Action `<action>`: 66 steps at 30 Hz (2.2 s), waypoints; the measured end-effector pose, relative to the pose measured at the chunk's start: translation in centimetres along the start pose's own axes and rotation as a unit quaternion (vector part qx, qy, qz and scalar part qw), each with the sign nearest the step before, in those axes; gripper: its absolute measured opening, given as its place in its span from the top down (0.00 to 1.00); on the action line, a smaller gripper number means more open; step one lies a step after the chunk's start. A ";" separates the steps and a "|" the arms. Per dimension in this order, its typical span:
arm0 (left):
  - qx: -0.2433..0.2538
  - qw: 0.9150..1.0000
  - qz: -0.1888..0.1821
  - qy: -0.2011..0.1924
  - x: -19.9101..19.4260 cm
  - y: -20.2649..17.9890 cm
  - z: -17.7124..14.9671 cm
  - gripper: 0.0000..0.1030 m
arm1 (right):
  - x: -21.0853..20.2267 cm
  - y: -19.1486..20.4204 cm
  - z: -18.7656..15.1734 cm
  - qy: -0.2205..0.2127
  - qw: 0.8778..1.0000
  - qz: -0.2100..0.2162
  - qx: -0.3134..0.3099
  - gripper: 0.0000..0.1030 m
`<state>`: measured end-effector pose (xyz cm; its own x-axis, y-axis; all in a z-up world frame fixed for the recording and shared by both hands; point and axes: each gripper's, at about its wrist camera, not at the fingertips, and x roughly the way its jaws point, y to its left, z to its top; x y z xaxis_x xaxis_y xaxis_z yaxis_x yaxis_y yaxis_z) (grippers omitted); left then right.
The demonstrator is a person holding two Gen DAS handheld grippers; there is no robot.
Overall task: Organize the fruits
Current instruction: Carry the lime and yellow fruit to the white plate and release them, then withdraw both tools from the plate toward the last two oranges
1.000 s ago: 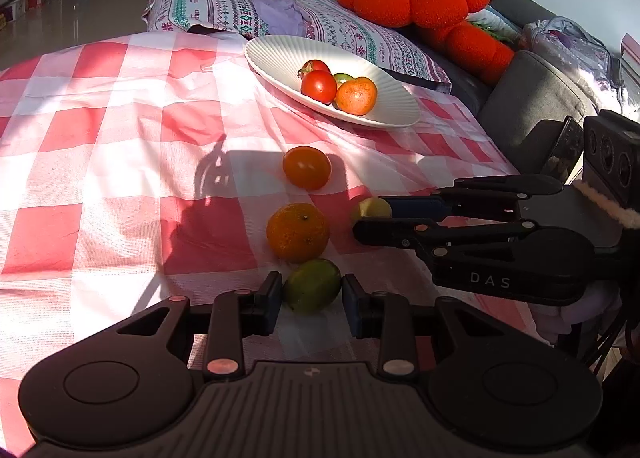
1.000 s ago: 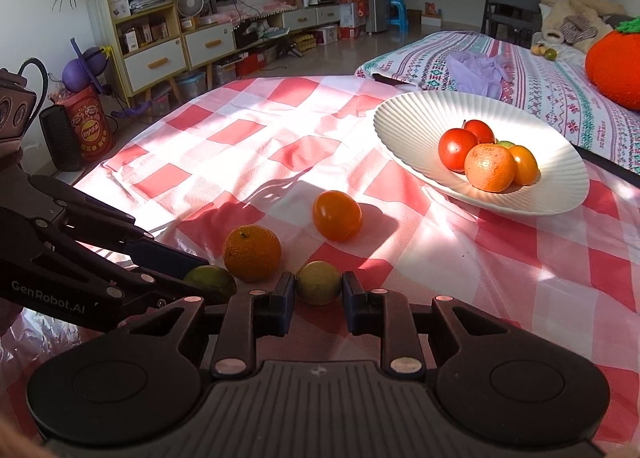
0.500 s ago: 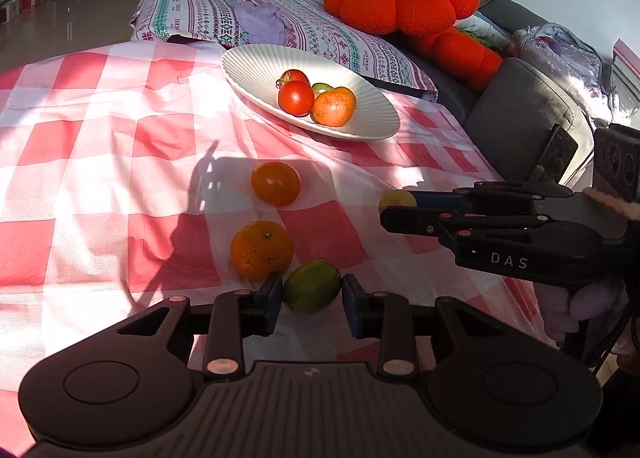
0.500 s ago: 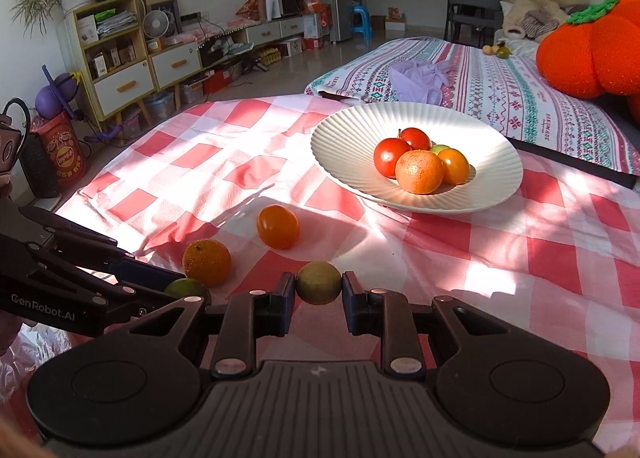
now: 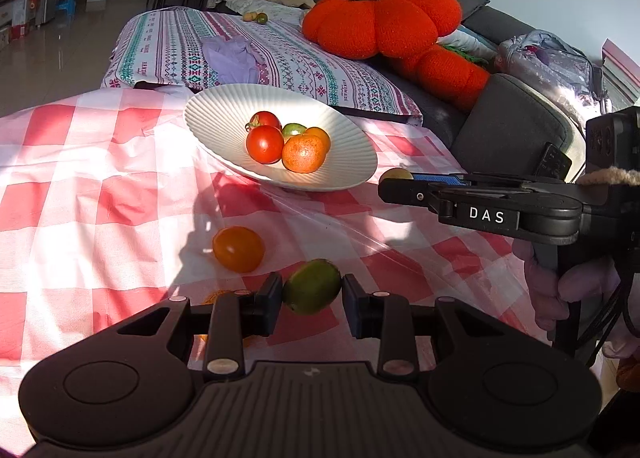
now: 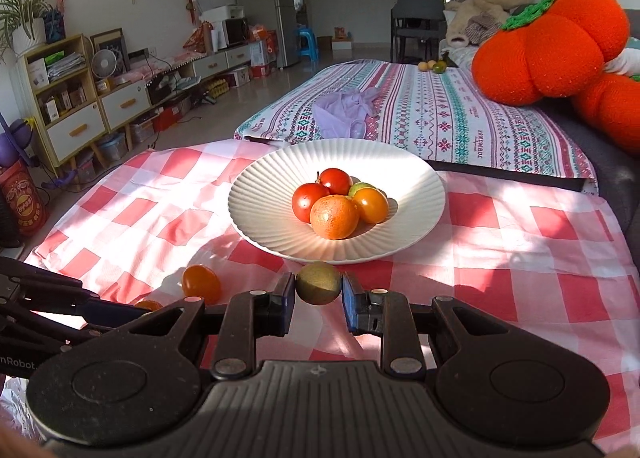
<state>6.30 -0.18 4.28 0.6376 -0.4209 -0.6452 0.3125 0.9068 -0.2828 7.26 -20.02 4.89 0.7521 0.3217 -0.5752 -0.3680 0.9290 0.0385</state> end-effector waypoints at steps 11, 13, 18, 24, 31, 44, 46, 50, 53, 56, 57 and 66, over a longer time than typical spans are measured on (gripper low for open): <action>0.018 0.999 0.014 -0.033 2.7 -0.8 4.2 0.67 | 2.3 -2.7 2.1 -0.020 0.998 -0.032 0.056 0.78; 0.018 0.999 0.021 -0.037 3.4 -0.6 4.9 0.67 | 2.7 -2.9 2.3 -0.023 0.997 -0.032 0.066 0.78; 0.019 0.998 0.037 -0.043 5.2 0.1 6.3 0.67 | 3.9 -3.4 2.2 -0.018 0.996 -0.033 0.083 0.78; 0.014 0.998 0.044 -0.047 7.0 1.1 6.5 0.68 | 4.6 -3.2 1.4 -0.013 0.997 -0.029 0.076 0.78; 0.021 0.998 0.049 -0.044 8.3 1.4 6.3 0.67 | 4.7 -2.5 1.4 -0.011 0.997 -0.026 0.065 0.78; 0.025 0.998 0.046 -0.043 7.7 0.8 6.6 0.58 | 4.1 -2.3 1.8 -0.012 0.997 -0.033 0.066 0.65; 0.025 0.997 0.049 -0.046 7.2 0.8 6.6 0.51 | 3.9 -2.3 1.9 -0.014 0.997 -0.034 0.068 0.61; 0.023 0.997 0.053 -0.048 6.0 0.8 6.7 0.42 | 3.2 -2.3 2.0 -0.008 0.997 -0.037 0.071 0.55; 0.017 0.997 0.059 -0.046 5.0 0.8 6.4 0.40 | 2.7 -2.0 2.0 -0.006 0.997 -0.041 0.066 0.51; 0.008 0.997 0.063 -0.042 3.8 0.8 5.7 0.33 | 2.2 -1.8 2.0 -0.002 0.997 -0.040 0.067 0.47; 0.008 0.997 0.065 -0.040 3.4 0.8 5.5 0.33 | 2.1 -1.7 2.0 -0.001 0.997 -0.040 0.067 0.45; 0.000 0.996 0.084 -0.030 0.4 1.3 4.1 0.22 | 0.4 -1.3 2.1 0.004 0.996 -0.036 0.081 0.41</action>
<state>9.84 0.78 6.57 0.7225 -0.2637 -0.6391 0.1983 0.9646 -0.1738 9.17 -20.74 6.32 0.7684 0.2530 -0.5878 -0.2200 0.9670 0.1286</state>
